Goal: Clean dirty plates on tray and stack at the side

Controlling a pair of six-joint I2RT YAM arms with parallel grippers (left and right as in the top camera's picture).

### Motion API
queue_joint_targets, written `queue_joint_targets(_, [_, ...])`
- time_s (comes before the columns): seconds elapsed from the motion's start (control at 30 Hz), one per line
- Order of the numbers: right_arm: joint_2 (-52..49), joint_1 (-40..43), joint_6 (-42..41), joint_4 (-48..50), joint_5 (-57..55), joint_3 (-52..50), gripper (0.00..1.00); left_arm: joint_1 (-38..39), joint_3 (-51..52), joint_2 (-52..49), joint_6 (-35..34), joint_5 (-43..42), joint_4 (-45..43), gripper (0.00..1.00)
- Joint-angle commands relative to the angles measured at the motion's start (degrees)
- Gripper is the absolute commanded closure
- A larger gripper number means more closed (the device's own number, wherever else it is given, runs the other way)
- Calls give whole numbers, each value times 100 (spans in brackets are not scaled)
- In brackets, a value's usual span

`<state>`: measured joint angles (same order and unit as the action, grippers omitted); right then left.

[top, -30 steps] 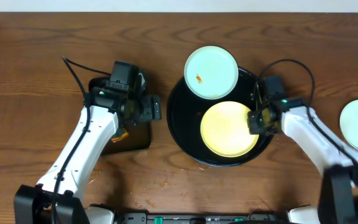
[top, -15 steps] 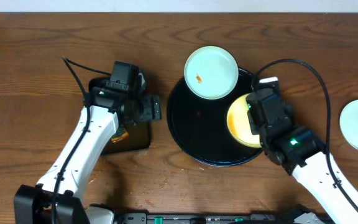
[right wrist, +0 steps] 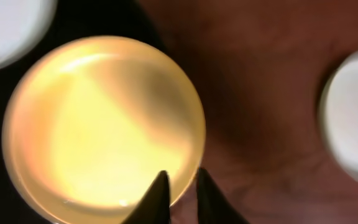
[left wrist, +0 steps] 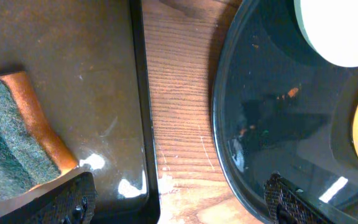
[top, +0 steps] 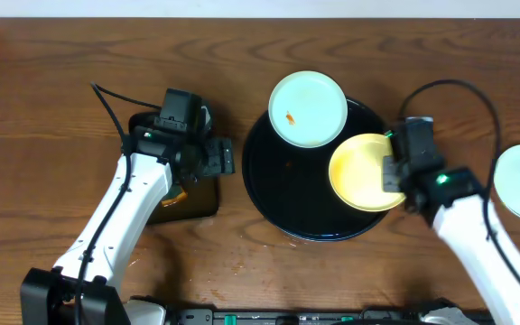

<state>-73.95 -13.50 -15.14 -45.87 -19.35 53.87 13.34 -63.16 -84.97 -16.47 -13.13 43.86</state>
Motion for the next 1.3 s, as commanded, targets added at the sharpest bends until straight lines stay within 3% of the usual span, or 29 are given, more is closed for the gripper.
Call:
queue_joint_targets(0.0, [-529,1128,-83,35,1502,46,79,9,-85,0,15,68,17,12])
queue_joint_targets(0.13, [-1185,2188,610,341,3023,44,53,9,-85,-2,15,68,17,12])
queue_joint_targets(0.37, [-2072,2566,1517,640,4199,44,48,9,-85,-2,15,68,17,12])
queue_joint_targets(0.43, [-2164,2555,1513,667,4155,44,51,9,-85,0,15,68,17,12])
queue_joint_targets(0.57, [-2205,2555,1377,671,3801,44,86,9,-85,-2,15,68,17,12])
queue_joint_targets(0.67, [-2155,2553,1239,660,3676,46,99,9,-85,0,15,68,17,12])
queue_joint_targets(1.07, [-780,1810,1193,551,3530,46,99,9,-85,-2,15,68,17,12])
queue_joint_targets(1.27, [-219,498,697,313,1458,46,99,9,-85,-2,15,68,17,12])
